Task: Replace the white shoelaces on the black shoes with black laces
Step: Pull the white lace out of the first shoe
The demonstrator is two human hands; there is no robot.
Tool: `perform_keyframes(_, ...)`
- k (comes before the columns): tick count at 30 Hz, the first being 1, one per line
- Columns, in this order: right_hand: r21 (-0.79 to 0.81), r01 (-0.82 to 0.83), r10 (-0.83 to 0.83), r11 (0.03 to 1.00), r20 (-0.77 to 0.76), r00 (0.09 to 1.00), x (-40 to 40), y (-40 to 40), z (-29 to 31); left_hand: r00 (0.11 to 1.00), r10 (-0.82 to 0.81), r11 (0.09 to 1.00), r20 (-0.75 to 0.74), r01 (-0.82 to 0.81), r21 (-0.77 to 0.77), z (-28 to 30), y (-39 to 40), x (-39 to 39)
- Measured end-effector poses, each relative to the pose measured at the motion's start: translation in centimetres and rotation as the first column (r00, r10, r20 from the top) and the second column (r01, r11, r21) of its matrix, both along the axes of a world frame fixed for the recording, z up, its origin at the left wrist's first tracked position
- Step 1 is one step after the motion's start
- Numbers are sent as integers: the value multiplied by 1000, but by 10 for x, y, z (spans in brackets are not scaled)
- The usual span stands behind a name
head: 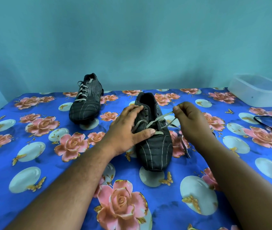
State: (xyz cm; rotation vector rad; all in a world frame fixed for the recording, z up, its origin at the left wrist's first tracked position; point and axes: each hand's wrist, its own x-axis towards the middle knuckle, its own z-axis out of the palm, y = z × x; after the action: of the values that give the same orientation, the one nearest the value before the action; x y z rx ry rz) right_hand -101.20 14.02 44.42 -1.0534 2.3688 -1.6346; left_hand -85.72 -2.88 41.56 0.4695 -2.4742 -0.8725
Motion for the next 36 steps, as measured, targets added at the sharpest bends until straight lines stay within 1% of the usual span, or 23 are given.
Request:
perform_keyframes(1,28,16,-13,999,-115,993,0,0,-2,1000,-3,1000,-2,3,8,0,0,0)
perform_keyframes(2,17,6,-3,1000,-187,982,0,0,-3,1000,-6,1000,-7,6,17,0,0,0)
perform_keyframes(4,23,-66,70,998,-278,958,2,0,-4,1000,-2,1000,-7,2,11,1,1,0)
perform_keyframes(6,100,-136,164,986,-369,915,2,0,-7,1000,6,1000,2,-6,-7,1,2,1)
perform_keyframes(8,153,-153,205,976,-426,881,2,-1,-8,1000,6,1000,0,-6,-9,2,2,1)
perform_keyframes(9,152,-156,208,976,-439,874,2,-1,-9,1000,5,1000,-1,-5,-4,2,2,1)
perform_keyframes(11,99,-180,206,979,-440,874,2,-2,-9,1000,-2,1000,-3,2,15,0,1,1)
perform_keyframes(12,55,-188,194,981,-413,890,2,-2,-7,1000,-7,1000,-8,7,27,0,1,1)
perform_keyframes(14,-80,-182,156,980,-255,954,3,-1,-3,1000,-11,1000,-7,11,28,0,1,0)
perform_keyframes(15,-163,-145,121,976,-145,982,2,-1,-2,1000,-8,1000,-1,8,16,1,1,1)
perform_keyframes(17,-305,10,-3,952,25,1000,-4,1,1,1000,-3,1000,9,3,0,3,3,1)
perform_keyframes(18,-331,90,-73,939,65,995,-9,3,2,1000,-3,1000,9,3,0,4,3,2)
perform_keyframes(19,-309,145,-126,940,80,989,-13,4,3,1000,-5,1000,6,5,4,4,3,2)
perform_keyframes(20,-251,174,-163,952,64,985,-16,5,3,1000,-9,1000,2,9,11,4,3,2)
perform_keyframes(21,-180,184,-186,966,6,983,-18,5,1,1000,-14,1000,1,14,17,3,3,2)
perform_keyframes(23,-51,168,-174,984,-159,972,-17,5,-4,1000,-16,1000,3,16,17,2,2,2)
perform_keyframes(25,28,70,-58,997,-299,953,-8,3,-5,1000,-19,999,-3,19,27,1,1,2)
perform_keyframes(27,99,-31,70,995,-417,906,1,1,-4,1000,-21,999,-12,22,31,1,1,2)
perform_keyframes(29,161,-80,148,984,-467,872,5,-2,-6,1000,-15,1000,-7,15,13,1,1,2)
perform_keyframes(31,163,-110,175,980,-466,867,3,-3,-9,1000,-13,1000,-4,13,13,2,2,2)
perform_keyframes(33,79,-129,150,989,-425,893,2,-3,-8,1000,-24,999,-13,24,37,2,2,2)
perform_keyframes(34,2,-125,117,992,-354,928,1,-3,-5,1000,-27,999,-16,28,42,1,1,1)
perform_keyframes(36,-169,-21,-7,985,-166,986,-5,0,0,999,-33,998,-24,34,45,0,0,0)
